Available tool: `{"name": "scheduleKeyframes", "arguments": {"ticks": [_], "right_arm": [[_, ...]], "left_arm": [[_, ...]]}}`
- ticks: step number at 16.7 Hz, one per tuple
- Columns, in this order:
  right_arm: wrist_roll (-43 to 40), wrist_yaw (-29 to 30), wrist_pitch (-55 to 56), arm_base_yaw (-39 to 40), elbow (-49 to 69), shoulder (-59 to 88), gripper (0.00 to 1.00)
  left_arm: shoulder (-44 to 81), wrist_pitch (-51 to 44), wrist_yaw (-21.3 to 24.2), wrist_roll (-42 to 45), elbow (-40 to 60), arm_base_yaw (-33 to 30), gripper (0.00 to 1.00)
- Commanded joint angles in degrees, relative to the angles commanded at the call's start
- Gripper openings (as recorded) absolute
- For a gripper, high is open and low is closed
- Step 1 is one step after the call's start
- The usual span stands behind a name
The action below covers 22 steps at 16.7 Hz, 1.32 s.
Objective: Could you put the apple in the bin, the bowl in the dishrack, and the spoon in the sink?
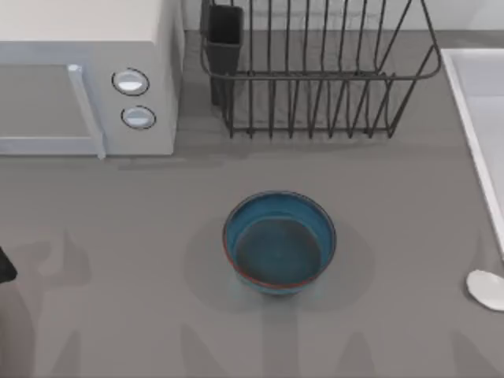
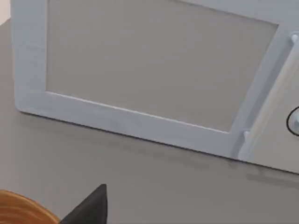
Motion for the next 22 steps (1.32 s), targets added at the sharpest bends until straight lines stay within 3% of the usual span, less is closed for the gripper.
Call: {"name": "scheduleKeyframes", "arguments": {"ticks": [5,13,17,22], "right_arm": [[0.0,0.0,0.0,0.0,0.0,0.0,1.0],[0.54,-0.05,-0.9,0.53,1.46,1.46,1.0],[3.62,-0.42,-6.73,3.74,9.58,10.74,1.0],[10.41,-1.11,-20.71,10.84,26.19,32.39,1.0]], "left_arm": [[-12.09,10.17,-2.81,10.39,-8.88,-4.92,1.0],[-12.86,10.79,-3.32,11.06,-9.43,-5.07,1.0],[-12.86,10.79,-3.32,11.06,-9.43,-5.07,1.0],[-12.86,10.79,-3.32,11.06,-9.43,-5.07,1.0]]}}
